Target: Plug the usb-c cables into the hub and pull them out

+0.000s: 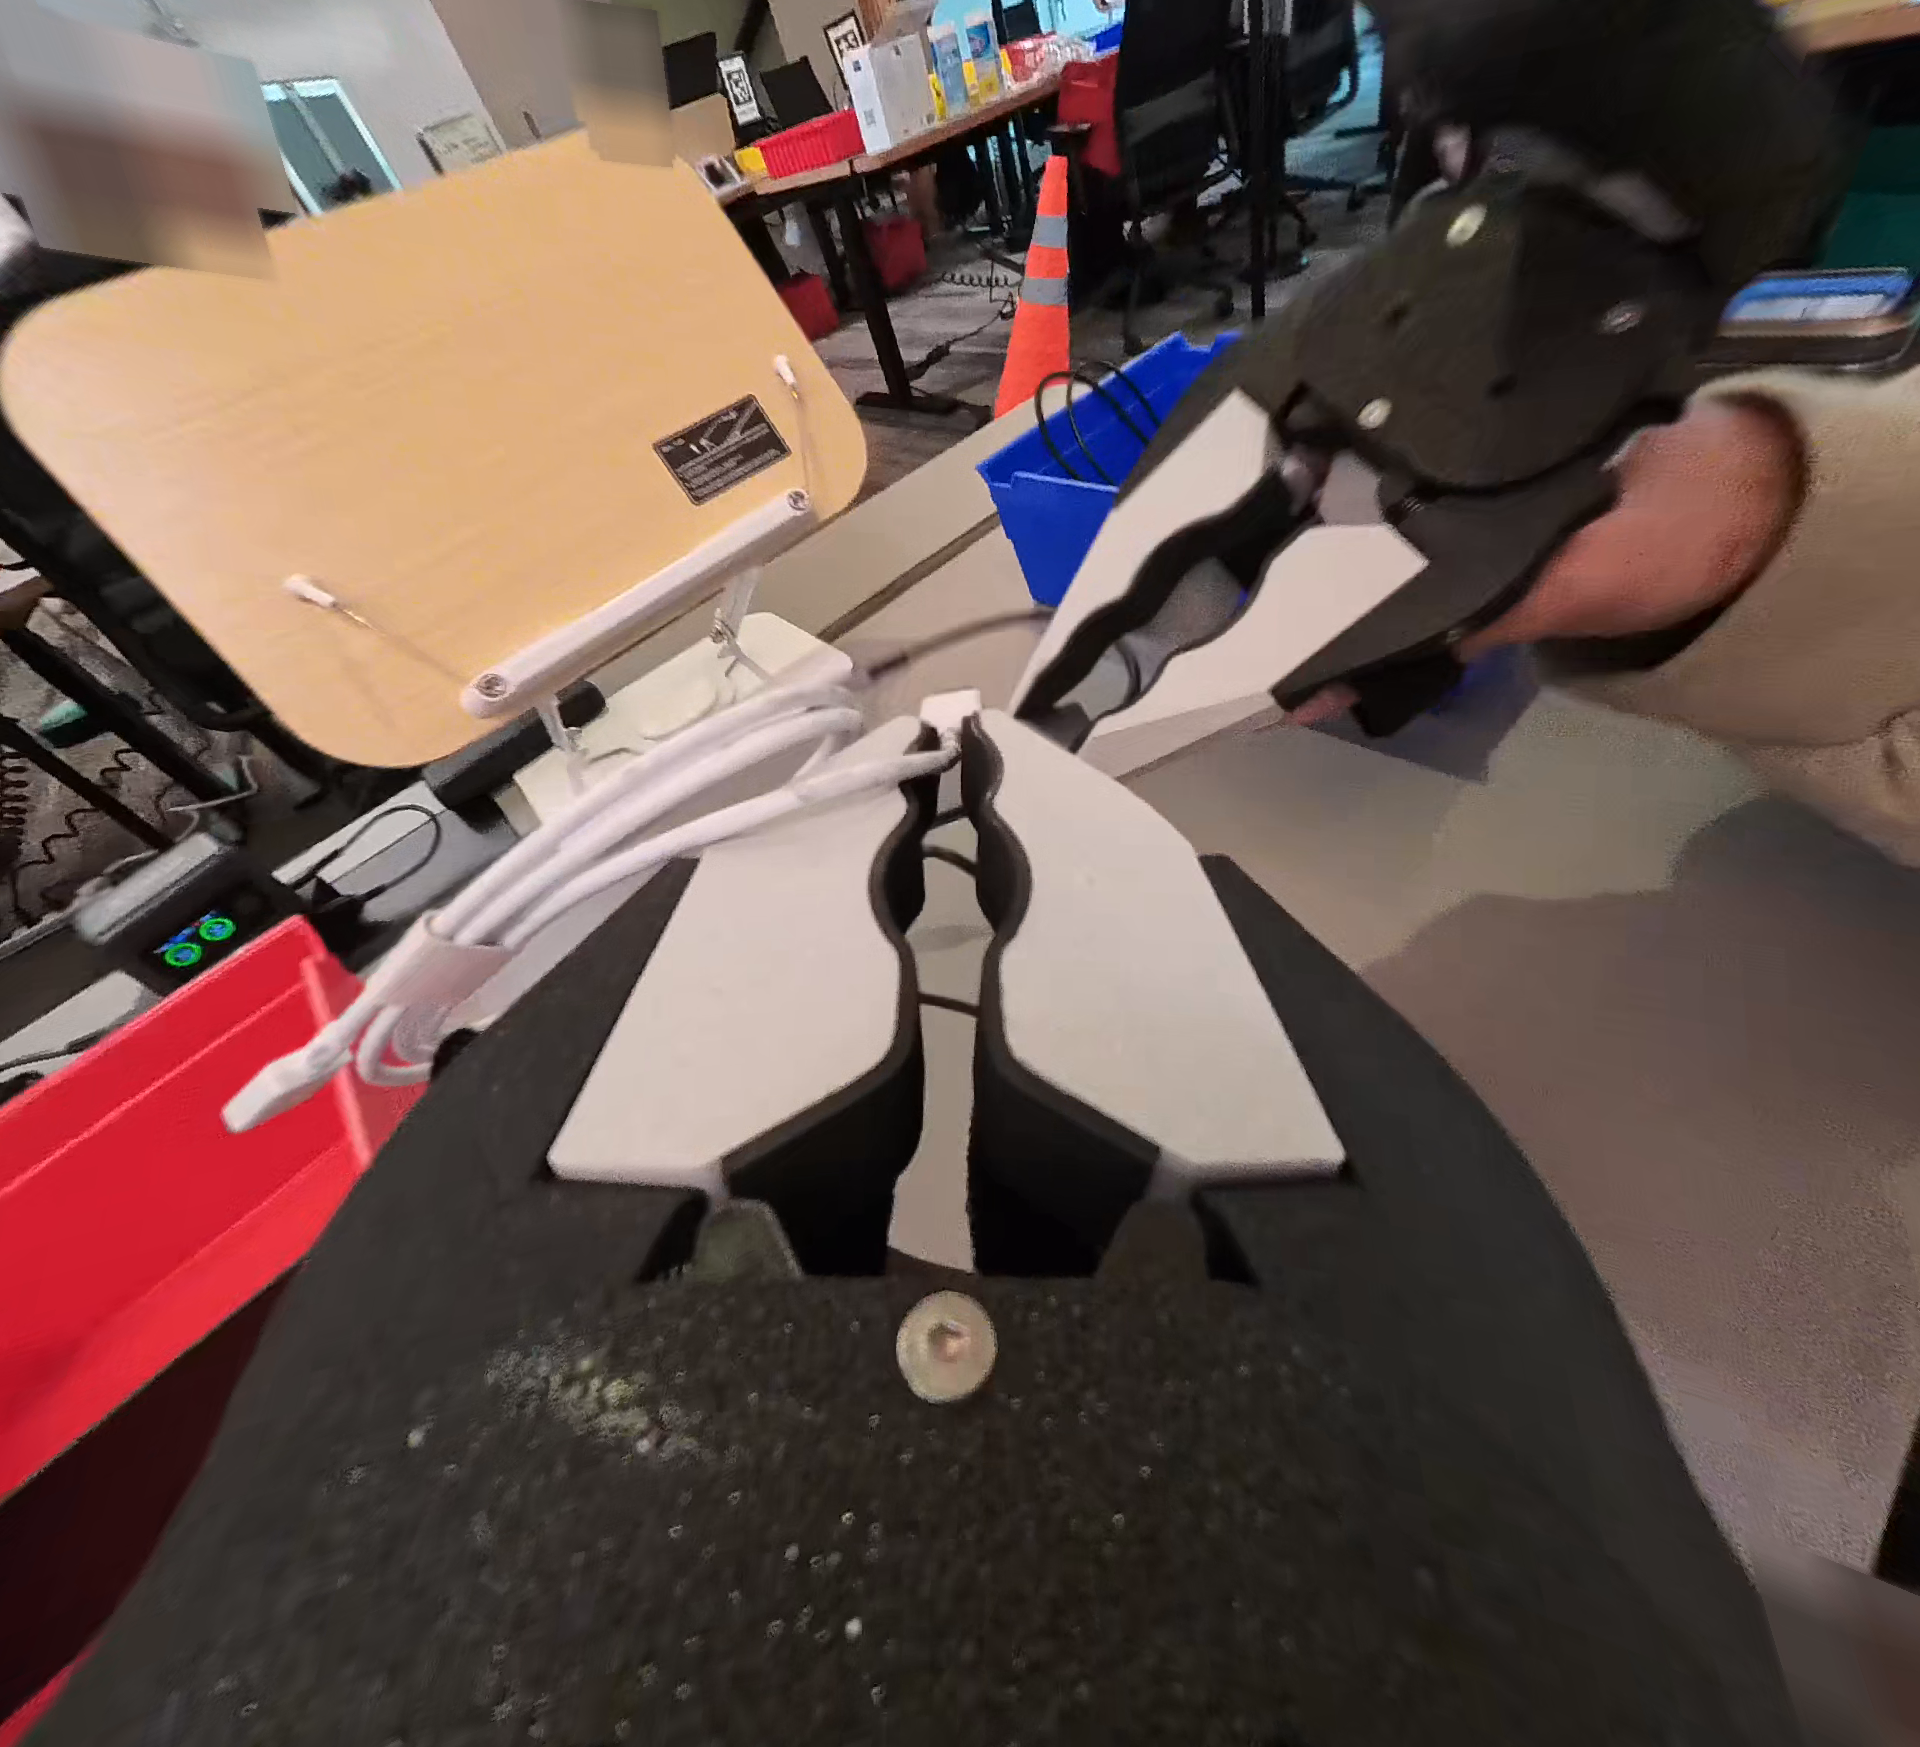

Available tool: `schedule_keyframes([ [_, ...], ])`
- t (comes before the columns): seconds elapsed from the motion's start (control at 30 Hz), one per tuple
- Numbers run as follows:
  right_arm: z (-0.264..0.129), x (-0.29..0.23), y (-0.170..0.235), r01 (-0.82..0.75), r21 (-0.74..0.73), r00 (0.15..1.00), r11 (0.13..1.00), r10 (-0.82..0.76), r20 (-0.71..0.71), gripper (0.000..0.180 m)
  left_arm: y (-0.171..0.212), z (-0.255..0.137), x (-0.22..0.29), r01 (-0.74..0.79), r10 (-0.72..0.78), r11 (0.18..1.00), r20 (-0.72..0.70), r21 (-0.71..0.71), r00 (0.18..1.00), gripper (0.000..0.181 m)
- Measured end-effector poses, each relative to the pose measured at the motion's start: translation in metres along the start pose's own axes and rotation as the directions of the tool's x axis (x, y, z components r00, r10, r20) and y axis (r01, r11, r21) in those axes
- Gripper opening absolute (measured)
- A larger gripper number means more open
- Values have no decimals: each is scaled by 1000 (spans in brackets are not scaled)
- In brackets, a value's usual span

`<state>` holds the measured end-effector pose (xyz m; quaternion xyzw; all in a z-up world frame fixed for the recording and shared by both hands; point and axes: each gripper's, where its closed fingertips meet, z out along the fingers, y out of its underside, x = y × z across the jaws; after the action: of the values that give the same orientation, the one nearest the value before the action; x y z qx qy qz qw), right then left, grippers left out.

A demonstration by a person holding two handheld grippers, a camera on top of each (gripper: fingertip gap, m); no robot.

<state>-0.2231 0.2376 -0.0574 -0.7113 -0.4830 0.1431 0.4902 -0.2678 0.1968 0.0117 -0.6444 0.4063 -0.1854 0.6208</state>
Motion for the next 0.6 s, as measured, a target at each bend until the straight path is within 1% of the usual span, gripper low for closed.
schedule_keyframes([
  [0.03, -3, -2, -3, 75, -29, 997, 997, -76, -29, 21, 6, 6, 4, 3, -3, 1000, -5, -11, 1000, 4],
  [0.07, -6, -6, -8, 112, -36, 993, 993, -113, -37, 21, 14, 11, 7, 16, -16, 999, -10, -31, 1000, 4],
  [0.1, -7, -11, -13, 100, -21, 995, 995, -100, -26, 21, 21, 14, 10, 26, -26, 998, -8, -54, 1000, 4],
  [0.2, -9, -11, -18, -15, 28, 1000, 999, 15, 10, 21, 43, 14, 10, -24, 31, 993, 53, -119, 998, 4],
  [0.27, -11, -9, -16, -122, 53, 991, 991, 119, 55, 21, 54, 13, 8, -31, 44, 990, 89, -140, 995, 4],
  [0.33, -10, -11, -13, -228, 64, 968, 972, 219, 118, 21, 54, 10, 8, -20, 30, 995, 109, -97, 994, 4],
  [0.43, -8, -13, -9, -367, 65, 914, 928, 347, 208, 21, 44, 6, 9, -103, 105, 994, 152, -20, 983, 4],
  [0.5, -9, -18, -11, -449, 71, 862, 891, 411, 296, 21, 42, 5, 10, -118, 116, 993, 164, 2, 980, 4],
  [0.6, -7, -20, -8, -458, 55, 852, 887, 420, 312, 21, 42, 5, 8, -118, 113, 993, 175, 17, 978, 4],
])
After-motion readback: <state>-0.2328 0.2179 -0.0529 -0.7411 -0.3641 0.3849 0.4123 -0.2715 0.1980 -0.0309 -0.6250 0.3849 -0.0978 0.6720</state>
